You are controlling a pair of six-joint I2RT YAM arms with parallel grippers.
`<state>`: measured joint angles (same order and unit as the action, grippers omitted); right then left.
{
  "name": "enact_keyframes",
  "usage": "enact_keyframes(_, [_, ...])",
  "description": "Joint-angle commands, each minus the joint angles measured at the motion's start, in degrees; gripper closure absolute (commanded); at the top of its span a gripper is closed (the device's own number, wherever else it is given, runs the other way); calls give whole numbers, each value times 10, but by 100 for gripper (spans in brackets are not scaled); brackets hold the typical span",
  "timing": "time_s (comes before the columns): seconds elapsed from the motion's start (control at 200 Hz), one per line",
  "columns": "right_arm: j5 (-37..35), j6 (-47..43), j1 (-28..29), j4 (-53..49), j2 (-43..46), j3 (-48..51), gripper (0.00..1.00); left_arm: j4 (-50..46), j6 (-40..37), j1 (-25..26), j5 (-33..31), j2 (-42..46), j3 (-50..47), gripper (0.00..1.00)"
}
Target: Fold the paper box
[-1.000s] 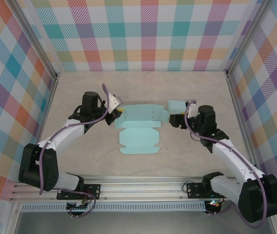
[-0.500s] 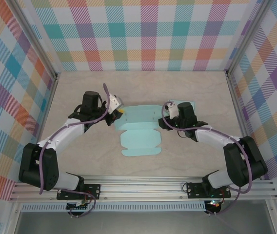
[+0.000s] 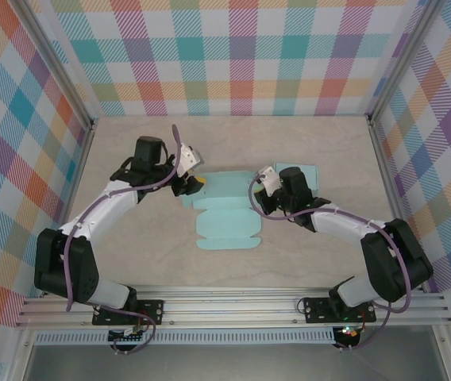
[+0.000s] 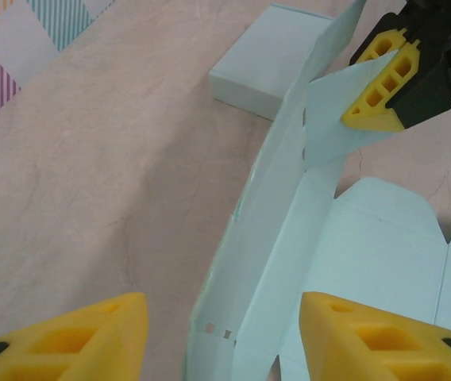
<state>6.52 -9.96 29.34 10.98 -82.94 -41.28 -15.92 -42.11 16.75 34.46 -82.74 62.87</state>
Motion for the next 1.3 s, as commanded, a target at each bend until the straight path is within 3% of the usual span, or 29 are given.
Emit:
enact_keyframes(0.0, [8,-35,2,12,14,-19,100,-66,-43,6,3,-10,49,44])
enact_keyframes(0.15, [17,-35,2,1,7,-26,100,-123,-80,20,-12,-28,77,40])
enact_keyframes(0.52, [44,-30,2,0,-12,-38,100,-67,-82,66,-149,-72,78,42])
enact_keyframes(0.59, [47,-29,2,-1,-13,-40,100,-77,-87,69,-153,-81,89,50])
enact_keyframes(0.76, [41,-18,0,-1,-20,-43,100,-82,-91,77,-159,-92,88,95])
enact_keyframes(0.815, [36,-6,-4,1,-25,-42,100,-75,-89,79,-165,-92,81,100])
enact_keyframes(1.13, [-8,131,-57,39,-49,-22,60,-27,-79,88,-186,-67,35,100])
enact_keyframes(1.295, [-42,203,-77,-12,-91,-81,51,-37,-85,95,-200,-78,40,100])
